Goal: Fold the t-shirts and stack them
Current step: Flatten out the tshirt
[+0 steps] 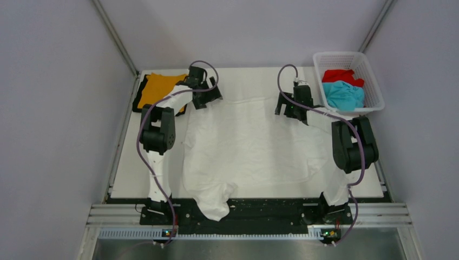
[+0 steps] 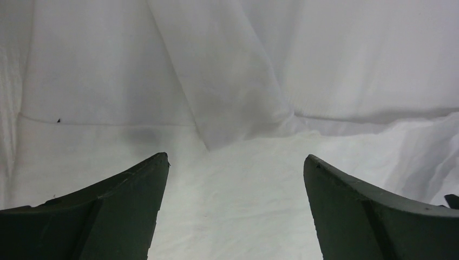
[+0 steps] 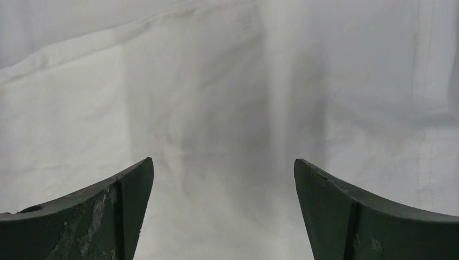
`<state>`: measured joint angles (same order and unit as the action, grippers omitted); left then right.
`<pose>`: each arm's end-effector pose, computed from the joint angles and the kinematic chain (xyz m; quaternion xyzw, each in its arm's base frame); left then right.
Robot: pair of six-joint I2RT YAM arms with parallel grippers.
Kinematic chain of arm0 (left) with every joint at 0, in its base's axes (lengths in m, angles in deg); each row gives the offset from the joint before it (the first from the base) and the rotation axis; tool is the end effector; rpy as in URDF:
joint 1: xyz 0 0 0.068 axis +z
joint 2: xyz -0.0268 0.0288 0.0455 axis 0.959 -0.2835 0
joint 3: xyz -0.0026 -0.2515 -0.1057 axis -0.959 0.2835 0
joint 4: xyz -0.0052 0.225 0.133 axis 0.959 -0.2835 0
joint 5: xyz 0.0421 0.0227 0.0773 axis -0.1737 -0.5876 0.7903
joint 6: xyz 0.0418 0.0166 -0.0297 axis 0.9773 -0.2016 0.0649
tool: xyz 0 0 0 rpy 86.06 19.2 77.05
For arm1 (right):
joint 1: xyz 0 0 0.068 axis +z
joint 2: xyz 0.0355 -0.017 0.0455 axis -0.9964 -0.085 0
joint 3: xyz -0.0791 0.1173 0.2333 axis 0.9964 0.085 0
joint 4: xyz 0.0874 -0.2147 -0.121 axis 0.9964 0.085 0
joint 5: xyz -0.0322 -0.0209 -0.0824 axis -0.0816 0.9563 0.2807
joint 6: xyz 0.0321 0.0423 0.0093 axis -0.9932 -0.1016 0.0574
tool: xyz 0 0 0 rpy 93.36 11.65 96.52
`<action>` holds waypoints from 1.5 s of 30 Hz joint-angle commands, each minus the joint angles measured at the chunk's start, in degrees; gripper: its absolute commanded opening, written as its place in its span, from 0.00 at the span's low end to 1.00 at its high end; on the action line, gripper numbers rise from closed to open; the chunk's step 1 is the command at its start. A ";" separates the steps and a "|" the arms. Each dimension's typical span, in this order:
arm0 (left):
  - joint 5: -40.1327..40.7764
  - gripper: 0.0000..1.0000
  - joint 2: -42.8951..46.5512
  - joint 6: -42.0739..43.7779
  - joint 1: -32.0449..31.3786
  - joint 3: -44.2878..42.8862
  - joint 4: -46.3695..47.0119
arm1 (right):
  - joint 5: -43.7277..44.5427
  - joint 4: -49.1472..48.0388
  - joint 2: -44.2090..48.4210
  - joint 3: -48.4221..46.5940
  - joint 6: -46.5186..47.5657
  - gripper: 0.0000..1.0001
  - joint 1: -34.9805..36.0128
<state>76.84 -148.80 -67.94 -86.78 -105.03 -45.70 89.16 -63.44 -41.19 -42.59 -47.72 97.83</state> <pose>0.4727 -0.1159 0.1912 -0.1565 0.9300 -0.1867 0.2754 0.3779 0.0836 0.1824 0.0650 0.9091 0.0950 0.4003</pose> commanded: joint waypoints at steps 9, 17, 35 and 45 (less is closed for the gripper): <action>-4.46 0.97 -4.47 -7.79 0.18 -3.56 7.41 | 0.69 -1.24 -2.41 -0.22 -0.09 0.99 0.01; -6.59 0.96 -5.65 -9.75 0.21 -3.10 11.22 | 1.26 -0.56 -3.60 -0.71 1.12 0.99 -0.03; -7.13 0.99 -24.08 -26.88 0.51 -27.76 34.39 | 2.08 2.57 -5.50 -2.87 2.15 0.99 -0.03; 5.81 0.99 -32.89 -26.07 -1.38 -45.62 38.26 | 4.02 4.40 -5.68 -4.27 2.72 0.99 0.03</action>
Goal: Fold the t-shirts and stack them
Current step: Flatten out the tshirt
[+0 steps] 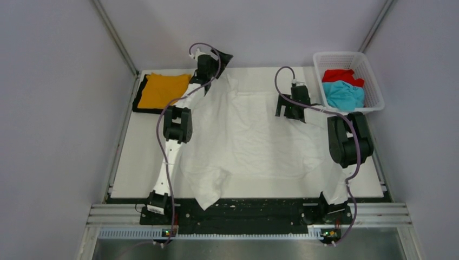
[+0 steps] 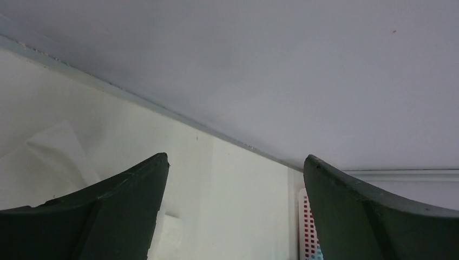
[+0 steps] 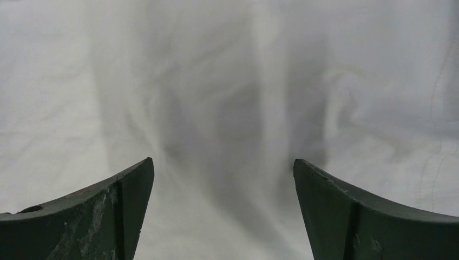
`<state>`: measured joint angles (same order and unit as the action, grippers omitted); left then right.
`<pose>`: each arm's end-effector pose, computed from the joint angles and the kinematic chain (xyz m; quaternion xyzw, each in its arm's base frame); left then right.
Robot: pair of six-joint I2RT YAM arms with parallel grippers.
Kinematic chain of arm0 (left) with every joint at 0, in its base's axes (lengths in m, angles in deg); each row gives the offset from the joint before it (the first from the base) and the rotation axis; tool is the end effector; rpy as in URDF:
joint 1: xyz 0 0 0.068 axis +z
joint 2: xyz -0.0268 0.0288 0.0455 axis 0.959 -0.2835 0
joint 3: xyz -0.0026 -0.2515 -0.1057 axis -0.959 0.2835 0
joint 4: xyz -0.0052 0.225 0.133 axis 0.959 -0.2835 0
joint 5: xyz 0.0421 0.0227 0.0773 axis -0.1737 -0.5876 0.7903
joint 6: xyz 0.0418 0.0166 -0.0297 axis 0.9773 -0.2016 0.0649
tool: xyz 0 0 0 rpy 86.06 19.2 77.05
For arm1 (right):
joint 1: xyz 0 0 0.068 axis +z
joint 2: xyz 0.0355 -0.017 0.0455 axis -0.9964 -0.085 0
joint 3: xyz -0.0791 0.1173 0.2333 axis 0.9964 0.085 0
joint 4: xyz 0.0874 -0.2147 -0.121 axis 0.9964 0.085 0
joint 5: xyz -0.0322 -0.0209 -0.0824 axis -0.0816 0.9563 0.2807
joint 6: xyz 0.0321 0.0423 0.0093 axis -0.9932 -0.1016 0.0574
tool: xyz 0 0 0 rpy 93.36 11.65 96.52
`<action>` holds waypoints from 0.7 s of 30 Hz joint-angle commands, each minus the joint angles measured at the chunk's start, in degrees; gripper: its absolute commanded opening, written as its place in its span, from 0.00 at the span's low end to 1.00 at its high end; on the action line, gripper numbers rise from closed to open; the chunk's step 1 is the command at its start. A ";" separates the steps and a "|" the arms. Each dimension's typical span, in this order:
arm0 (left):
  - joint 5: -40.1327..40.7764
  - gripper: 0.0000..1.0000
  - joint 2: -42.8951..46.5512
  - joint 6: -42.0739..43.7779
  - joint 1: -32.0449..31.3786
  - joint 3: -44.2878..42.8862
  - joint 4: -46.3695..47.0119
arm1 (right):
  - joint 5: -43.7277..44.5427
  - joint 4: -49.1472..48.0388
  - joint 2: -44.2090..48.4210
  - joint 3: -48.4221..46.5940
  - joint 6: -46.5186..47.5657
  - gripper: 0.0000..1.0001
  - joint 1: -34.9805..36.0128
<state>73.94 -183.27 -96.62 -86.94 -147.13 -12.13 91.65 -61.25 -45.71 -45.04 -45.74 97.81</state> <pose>0.6077 -0.1514 0.1664 -0.2738 0.7174 -0.4486 0.4574 0.3880 0.0842 0.1629 0.0575 0.9237 0.0592 0.3741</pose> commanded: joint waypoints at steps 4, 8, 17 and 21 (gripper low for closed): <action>7.40 0.99 5.56 6.95 -1.16 -1.36 1.81 | 2.60 2.35 -0.36 -1.78 0.84 0.99 0.01; 3.66 0.99 12.81 15.68 -0.91 2.90 -5.01 | 5.46 3.15 1.92 -1.84 0.78 0.99 0.05; 5.23 0.99 37.24 27.45 -1.00 30.85 -19.00 | 6.36 4.72 7.21 -0.96 -1.95 0.99 0.05; 4.83 0.99 44.33 27.75 -1.00 45.58 -18.24 | 6.73 5.52 7.58 0.61 -2.38 0.99 -0.02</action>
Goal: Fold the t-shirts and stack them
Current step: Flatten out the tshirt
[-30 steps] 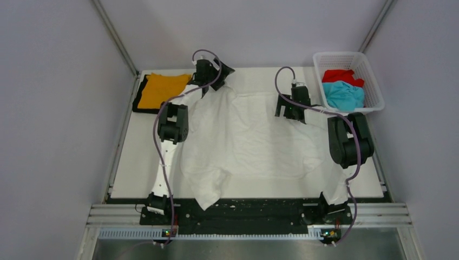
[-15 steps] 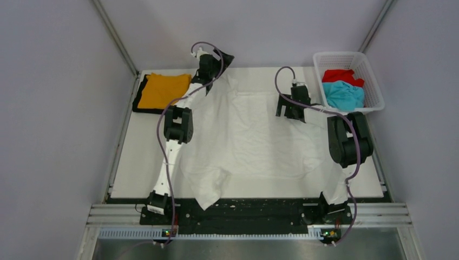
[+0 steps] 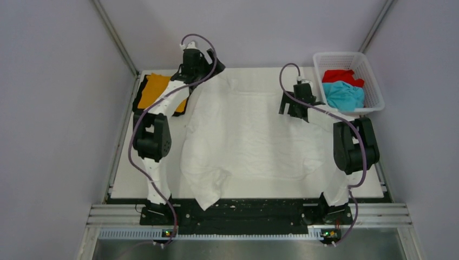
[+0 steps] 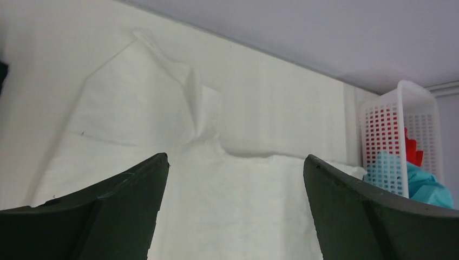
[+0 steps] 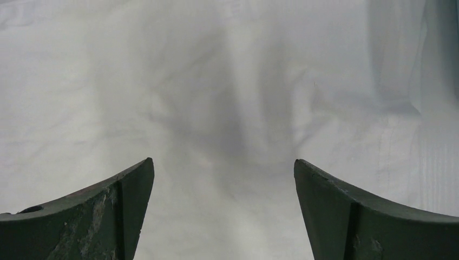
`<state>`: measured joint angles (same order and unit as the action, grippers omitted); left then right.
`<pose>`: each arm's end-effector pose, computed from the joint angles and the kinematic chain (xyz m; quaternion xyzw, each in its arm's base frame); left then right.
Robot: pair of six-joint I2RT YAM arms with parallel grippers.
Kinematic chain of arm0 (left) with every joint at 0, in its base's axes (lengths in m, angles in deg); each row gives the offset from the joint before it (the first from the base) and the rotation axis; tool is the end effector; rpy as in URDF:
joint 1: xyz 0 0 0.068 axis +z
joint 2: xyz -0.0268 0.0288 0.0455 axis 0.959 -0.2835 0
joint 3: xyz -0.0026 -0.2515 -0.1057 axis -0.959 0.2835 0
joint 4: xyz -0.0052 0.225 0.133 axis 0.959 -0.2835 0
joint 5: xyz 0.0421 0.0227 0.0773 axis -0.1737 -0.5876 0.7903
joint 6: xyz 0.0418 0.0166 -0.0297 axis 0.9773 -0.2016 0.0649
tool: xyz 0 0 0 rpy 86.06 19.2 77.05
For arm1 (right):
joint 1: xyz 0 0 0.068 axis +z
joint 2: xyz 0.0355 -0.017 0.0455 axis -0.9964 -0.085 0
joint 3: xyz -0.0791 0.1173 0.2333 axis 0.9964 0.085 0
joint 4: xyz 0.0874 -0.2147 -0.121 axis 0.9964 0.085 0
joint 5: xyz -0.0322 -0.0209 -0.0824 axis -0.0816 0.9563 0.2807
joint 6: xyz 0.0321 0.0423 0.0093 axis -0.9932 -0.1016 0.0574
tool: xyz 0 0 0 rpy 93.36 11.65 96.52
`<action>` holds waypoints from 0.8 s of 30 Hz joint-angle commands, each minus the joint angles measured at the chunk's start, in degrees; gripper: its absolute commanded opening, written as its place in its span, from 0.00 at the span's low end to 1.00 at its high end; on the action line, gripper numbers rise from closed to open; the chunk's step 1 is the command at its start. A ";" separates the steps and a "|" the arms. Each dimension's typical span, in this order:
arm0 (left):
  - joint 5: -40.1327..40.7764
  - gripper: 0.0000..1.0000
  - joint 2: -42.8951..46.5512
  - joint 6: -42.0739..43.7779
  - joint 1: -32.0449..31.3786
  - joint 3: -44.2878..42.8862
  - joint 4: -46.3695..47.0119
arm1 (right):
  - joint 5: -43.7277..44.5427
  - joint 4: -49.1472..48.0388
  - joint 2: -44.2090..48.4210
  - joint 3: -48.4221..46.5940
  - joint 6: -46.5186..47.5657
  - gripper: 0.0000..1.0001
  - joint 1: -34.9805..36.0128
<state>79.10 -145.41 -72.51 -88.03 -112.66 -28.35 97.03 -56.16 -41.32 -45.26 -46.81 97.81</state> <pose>0.4948 -0.1312 0.2904 -0.1573 0.8200 -0.2801 0.4736 0.3778 0.0785 0.1861 0.0833 0.9208 0.0194 0.3804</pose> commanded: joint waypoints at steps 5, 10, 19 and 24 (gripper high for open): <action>-3.37 0.99 6.37 2.97 -0.13 18.53 -4.40 | -0.09 0.55 2.05 2.02 -3.94 0.99 0.05; -5.17 0.99 4.81 2.66 -0.26 21.11 -8.59 | -0.32 1.59 1.40 4.34 -6.70 0.99 0.03; -5.15 0.99 9.47 1.12 -0.26 35.23 -10.80 | 5.23 10.62 3.68 8.79 -9.31 0.99 -0.19; -8.52 0.99 17.31 -0.42 -0.54 44.74 -9.86 | 5.30 12.46 6.62 11.52 -9.73 0.99 -1.91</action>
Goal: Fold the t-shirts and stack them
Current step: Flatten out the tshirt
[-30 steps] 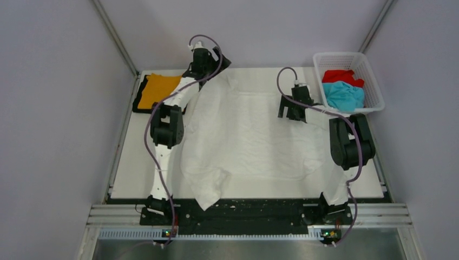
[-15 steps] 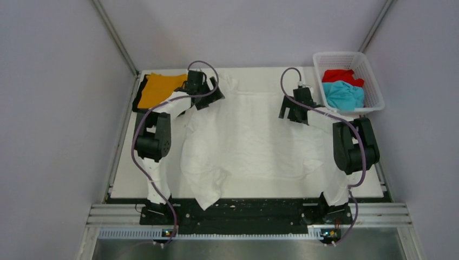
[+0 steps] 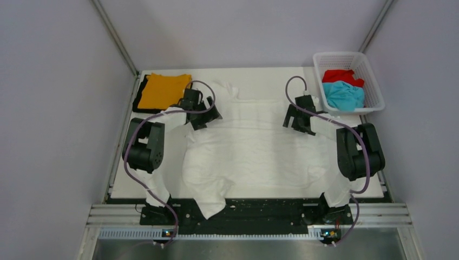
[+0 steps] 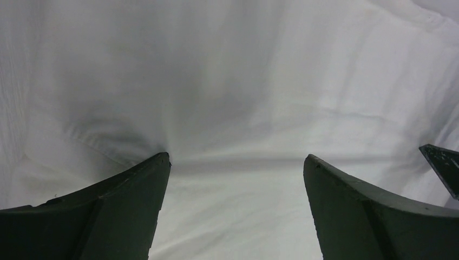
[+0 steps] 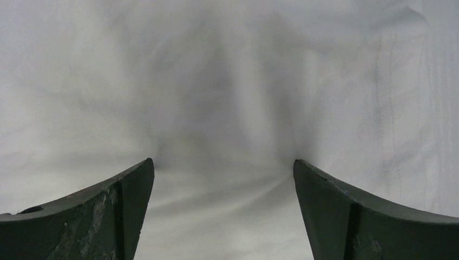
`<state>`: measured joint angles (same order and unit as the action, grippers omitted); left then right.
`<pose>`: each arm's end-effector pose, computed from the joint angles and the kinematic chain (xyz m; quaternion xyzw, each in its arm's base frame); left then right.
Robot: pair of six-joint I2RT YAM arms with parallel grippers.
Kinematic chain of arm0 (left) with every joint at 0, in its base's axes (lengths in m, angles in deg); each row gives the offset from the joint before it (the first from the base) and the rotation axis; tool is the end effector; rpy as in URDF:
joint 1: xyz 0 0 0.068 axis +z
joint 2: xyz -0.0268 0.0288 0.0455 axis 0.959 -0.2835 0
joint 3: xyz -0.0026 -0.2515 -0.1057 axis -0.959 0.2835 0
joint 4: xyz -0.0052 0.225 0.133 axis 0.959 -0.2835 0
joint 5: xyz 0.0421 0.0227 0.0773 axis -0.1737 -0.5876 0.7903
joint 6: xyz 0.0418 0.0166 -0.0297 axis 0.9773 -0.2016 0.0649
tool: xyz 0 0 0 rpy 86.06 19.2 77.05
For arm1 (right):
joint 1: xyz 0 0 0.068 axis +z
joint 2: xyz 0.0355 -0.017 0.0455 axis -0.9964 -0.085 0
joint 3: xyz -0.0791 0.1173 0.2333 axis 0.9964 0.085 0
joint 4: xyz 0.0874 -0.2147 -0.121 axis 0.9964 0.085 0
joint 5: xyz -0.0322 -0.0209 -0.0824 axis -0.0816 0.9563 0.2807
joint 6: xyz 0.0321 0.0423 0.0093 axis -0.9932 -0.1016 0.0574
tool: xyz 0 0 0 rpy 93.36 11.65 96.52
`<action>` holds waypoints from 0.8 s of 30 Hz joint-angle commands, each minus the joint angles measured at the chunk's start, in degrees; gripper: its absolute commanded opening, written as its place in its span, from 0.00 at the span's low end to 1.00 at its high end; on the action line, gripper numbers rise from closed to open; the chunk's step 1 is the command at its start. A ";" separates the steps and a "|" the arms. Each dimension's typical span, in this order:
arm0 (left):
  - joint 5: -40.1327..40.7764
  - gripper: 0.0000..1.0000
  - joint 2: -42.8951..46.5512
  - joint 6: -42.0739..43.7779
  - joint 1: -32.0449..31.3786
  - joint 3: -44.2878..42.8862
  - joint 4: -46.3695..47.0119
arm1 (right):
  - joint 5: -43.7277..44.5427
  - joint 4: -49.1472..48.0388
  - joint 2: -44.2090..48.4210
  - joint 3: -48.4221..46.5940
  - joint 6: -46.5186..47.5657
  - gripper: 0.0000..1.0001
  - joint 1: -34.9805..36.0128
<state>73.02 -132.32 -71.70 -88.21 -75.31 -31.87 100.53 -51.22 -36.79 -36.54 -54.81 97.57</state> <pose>0.3865 -0.1083 0.1714 -0.1634 0.9249 -0.2286 0.2562 0.3371 0.0656 0.1631 0.1544 0.9356 -0.0099 0.3175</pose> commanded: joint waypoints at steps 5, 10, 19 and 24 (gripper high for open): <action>-0.41 0.99 11.43 0.40 -0.97 5.66 -9.79 | 1.38 6.53 2.51 1.16 0.66 0.99 -1.89; 12.39 0.99 16.39 1.74 -0.75 1.43 -17.29 | 1.38 6.51 2.46 -1.02 1.92 0.99 -1.91; 17.09 0.74 10.53 1.05 2.99 0.47 -21.03 | 0.23 6.50 1.18 -1.79 2.74 0.99 -1.95; 18.44 0.55 6.50 1.31 2.98 -0.51 -21.31 | 0.28 6.94 1.28 -2.10 3.31 0.99 -1.93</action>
<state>88.84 -123.42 -70.67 -84.88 -73.23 -51.43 100.42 -45.91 -35.20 -36.08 -52.51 96.09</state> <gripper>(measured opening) 0.619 0.986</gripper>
